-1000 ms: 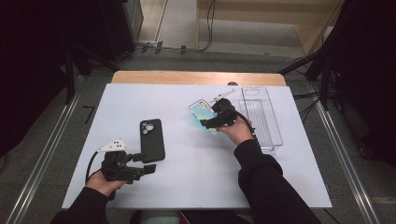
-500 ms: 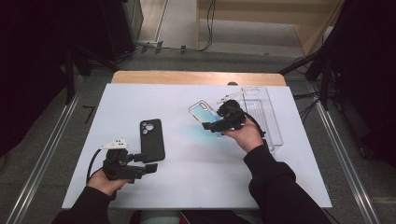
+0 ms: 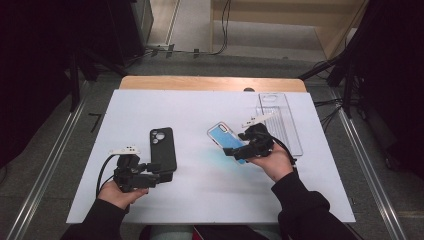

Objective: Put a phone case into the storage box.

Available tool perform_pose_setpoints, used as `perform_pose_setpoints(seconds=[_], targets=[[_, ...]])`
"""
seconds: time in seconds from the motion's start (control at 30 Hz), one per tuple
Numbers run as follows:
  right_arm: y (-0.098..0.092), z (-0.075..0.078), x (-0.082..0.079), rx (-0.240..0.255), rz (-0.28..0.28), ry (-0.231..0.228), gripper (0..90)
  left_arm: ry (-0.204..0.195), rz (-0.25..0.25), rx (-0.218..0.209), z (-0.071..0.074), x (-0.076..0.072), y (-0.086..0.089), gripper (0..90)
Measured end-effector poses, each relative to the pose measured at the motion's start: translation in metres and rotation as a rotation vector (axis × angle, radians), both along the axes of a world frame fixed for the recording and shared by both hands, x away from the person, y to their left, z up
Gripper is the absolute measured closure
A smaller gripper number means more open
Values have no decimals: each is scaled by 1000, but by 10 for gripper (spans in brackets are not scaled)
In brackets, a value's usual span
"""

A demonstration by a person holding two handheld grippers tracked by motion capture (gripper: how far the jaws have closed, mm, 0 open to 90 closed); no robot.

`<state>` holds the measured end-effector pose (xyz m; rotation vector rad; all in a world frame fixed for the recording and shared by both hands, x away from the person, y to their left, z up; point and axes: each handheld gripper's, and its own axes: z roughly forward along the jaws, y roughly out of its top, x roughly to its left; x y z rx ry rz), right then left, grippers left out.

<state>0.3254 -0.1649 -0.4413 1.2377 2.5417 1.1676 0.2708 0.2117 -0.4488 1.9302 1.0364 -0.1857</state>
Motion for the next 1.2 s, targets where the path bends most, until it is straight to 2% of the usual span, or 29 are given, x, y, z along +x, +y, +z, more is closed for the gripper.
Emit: perform_pose_setpoints(seconds=[0.23, 0.33, 0.4, 0.53, 0.57, 0.7, 0.8, 0.9, 0.97, 1.03, 1.2], targets=[[3, -8, -21, 22, -4, 8, 149, 10, 4, -25, 6, 0, -8, 219], [11, -12, -28, 33, -5, 5, 149, 4, 21, -14, 9, 0, -13, 219], [16, -14, -31, 41, -13, 5, 149, -2, 31, 2, 12, 0, -16, 219], [26, -18, -35, 67, -35, 19, 149, -19, 35, 2, 14, 1, -20, 220], [28, -19, -37, 81, -43, 21, 149, -35, 34, 10, 16, 1, -23, 221], [36, -23, -42, 112, -72, 35, 149, -26, 35, 9, 18, 3, -26, 221], [38, -24, -44, 111, -77, 34, 149, -20, 32, 6, 19, 4, -30, 220], [41, -25, -47, 131, -104, 34, 149, -13, 41, 17, 22, 7, -35, 220], [44, -26, -49, 132, -111, 27, 149, -22, 47, 44, 23, 9, -39, 220], [47, -26, -50, 137, -126, 26, 149, -26, 49, 53, 25, 11, -42, 220], [53, -26, -50, 178, -149, 16, 149, -9, 66, 55, 29, 18, -47, 226]])
